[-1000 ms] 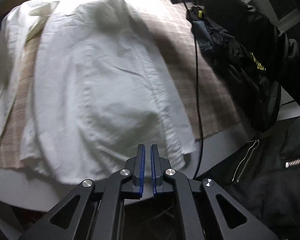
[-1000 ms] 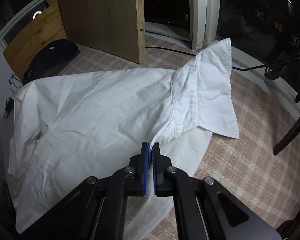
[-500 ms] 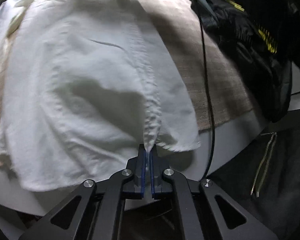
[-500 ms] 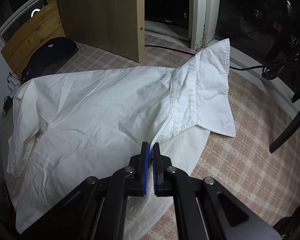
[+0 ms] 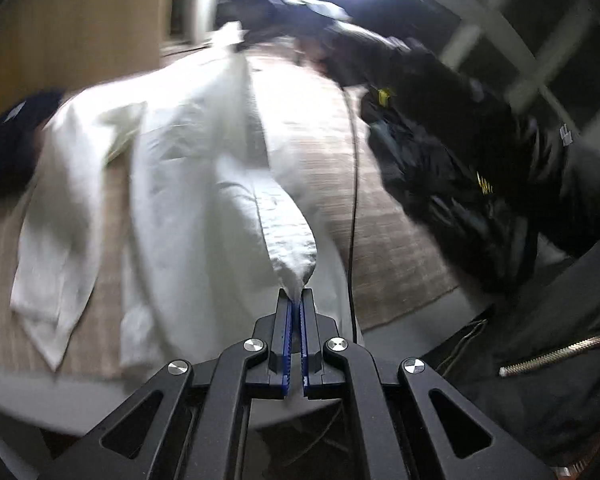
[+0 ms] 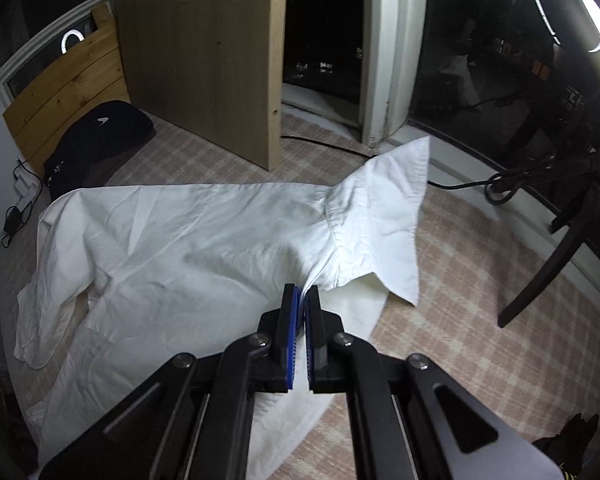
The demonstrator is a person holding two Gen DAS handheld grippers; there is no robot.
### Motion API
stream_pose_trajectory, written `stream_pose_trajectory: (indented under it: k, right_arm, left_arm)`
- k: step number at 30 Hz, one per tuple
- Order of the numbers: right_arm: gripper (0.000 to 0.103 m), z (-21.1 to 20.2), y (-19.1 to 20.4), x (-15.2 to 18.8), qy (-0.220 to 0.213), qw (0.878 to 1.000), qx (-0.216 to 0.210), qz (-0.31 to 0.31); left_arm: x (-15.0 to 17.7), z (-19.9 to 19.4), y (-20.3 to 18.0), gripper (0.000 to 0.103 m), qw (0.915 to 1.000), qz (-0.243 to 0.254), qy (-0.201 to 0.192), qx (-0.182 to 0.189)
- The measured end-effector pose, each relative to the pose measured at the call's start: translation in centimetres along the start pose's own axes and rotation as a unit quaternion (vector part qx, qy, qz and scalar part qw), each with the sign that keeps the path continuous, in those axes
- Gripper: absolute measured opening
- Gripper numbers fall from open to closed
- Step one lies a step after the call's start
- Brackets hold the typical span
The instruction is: Fold clothes
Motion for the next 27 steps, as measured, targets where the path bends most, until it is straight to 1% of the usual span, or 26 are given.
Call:
stream_pose_trajectory:
  k: [1, 2, 4, 5, 6, 8, 10, 11, 14, 16, 17, 18, 20, 21, 22, 25, 27]
  right_arm:
    - [0.004, 0.2, -0.4, 0.1, 0.003, 1.000, 0.003, 0.002]
    - [0.004, 0.4, -0.7, 0.3, 0.009, 1.000, 0.005, 0.004]
    - [0.006, 1.2, -1.2, 1.8, 0.045, 0.999, 0.003, 0.006]
    - [0.007, 0.1, -0.9, 3.1, 0.044, 0.999, -0.004, 0.011]
    - [0.007, -1.0, -0.7, 4.4, 0.043, 0.999, -0.011, 0.017]
    - [0.009, -3.1, -0.2, 7.0, 0.040, 0.999, -0.024, 0.028]
    - [0.010, -5.3, 0.4, 9.6, 0.038, 0.998, -0.038, 0.039]
    - [0.013, -6.4, 0.6, 10.9, 0.037, 0.997, -0.045, 0.044]
    - [0.016, -9.6, 1.4, 14.9, 0.033, 0.995, -0.065, 0.061]
    - [0.016, -11.8, 2.0, 17.6, 0.031, 0.994, -0.079, 0.072]
    - [0.016, -12.9, 3.1, 19.8, 0.034, 0.992, -0.091, 0.082]
    - [0.016, -13.9, 4.2, 21.9, 0.038, 0.990, -0.101, 0.092]
    - [0.016, -14.9, 6.4, 25.5, 0.051, 0.989, -0.090, 0.106]
    - [0.016, -15.3, 7.4, 27.2, 0.058, 0.988, -0.084, 0.113]
    - [0.016, -15.4, 8.4, 28.6, 0.064, 0.987, -0.084, 0.123]
    - [0.016, -15.4, 10.9, 31.8, 0.072, 0.982, -0.086, 0.154]
    - [0.016, -14.9, 12.4, 33.3, 0.075, 0.978, -0.083, 0.174]
  left_arm:
    - [0.5, 1.1, -0.1, 0.012, 0.9999, 0.003, 0.016, 0.004]
    - [1.1, 2.0, 0.0, 0.015, 0.9994, 0.004, 0.034, 0.005]
    - [2.4, 3.9, 0.2, 0.015, 0.9975, 0.008, 0.070, 0.009]
    - [3.1, 3.5, 0.9, 0.016, 0.9974, 0.001, 0.071, 0.006]
    - [3.8, 2.7, 1.8, 0.022, 0.9977, -0.007, 0.068, 0.001]
    - [5.5, 1.2, 5.1, 0.029, 0.9965, -0.042, 0.064, -0.033]
    - [7.0, 0.3, 8.6, 0.029, 0.9918, -0.084, 0.068, -0.069]
    - [7.7, 0.1, 10.2, 0.029, 0.9891, -0.104, 0.071, -0.077]
    - [8.3, 0.7, 12.7, 0.029, 0.9882, -0.123, 0.065, -0.064]
    - [8.1, 1.8, 12.6, 0.029, 0.9906, -0.112, 0.067, -0.041]
    - [8.1, 2.4, 12.3, 0.031, 0.9922, -0.091, 0.071, -0.047]
    - [8.0, 3.1, 11.9, 0.031, 0.9933, -0.065, 0.076, -0.057]
    - [8.0, 3.8, 11.8, 0.031, 0.9925, -0.035, 0.083, -0.082]
    - [8.0, 3.9, 12.0, 0.031, 0.9924, -0.027, 0.082, -0.088]
    - [8.0, 3.6, 12.2, 0.031, 0.9929, -0.029, 0.076, -0.087]
    - [7.8, 2.9, 12.4, 0.031, 0.9967, -0.038, 0.062, -0.037]
    - [7.3, 3.1, 11.4, 0.031, 0.9977, -0.019, 0.063, -0.013]
Point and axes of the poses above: each gripper's, at about its wrist camera, not at the fingertips, and z roughly the way its jaws point, y to its left, x to its underside, the point moved 3 cm from there along z, roughly the way its jaws point, and after that the axes turned 3 degrees about -y, right-handed, at the moved point
